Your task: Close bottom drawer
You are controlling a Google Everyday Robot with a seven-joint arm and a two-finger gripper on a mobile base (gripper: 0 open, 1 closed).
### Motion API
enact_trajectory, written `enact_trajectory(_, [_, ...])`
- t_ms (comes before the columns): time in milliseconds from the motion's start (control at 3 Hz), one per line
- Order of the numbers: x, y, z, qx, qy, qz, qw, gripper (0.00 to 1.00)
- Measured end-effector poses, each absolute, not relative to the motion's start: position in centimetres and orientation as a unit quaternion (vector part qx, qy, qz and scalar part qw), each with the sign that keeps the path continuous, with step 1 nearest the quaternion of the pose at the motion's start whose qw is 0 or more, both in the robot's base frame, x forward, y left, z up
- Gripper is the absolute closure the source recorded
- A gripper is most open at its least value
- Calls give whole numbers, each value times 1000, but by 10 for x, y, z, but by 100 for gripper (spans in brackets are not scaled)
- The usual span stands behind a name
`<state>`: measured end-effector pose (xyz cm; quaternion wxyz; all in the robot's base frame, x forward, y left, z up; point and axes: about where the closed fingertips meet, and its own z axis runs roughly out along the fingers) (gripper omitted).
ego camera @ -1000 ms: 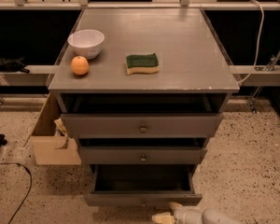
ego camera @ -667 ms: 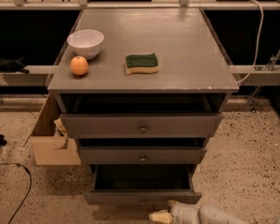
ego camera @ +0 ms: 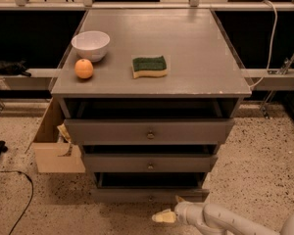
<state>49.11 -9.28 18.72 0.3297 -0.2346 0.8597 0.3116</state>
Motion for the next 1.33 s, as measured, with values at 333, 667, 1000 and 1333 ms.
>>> enact_trajectory(333, [491,-93,187,-235,860,312,330,0])
enact_trajectory(667, [491,-93,187,-235,860,312,330,20])
enact_trajectory(1000, [491,-93,187,-235,860,312,330,18])
enact_trajectory(1333, [491,-92,187,-234,859,313,329,2])
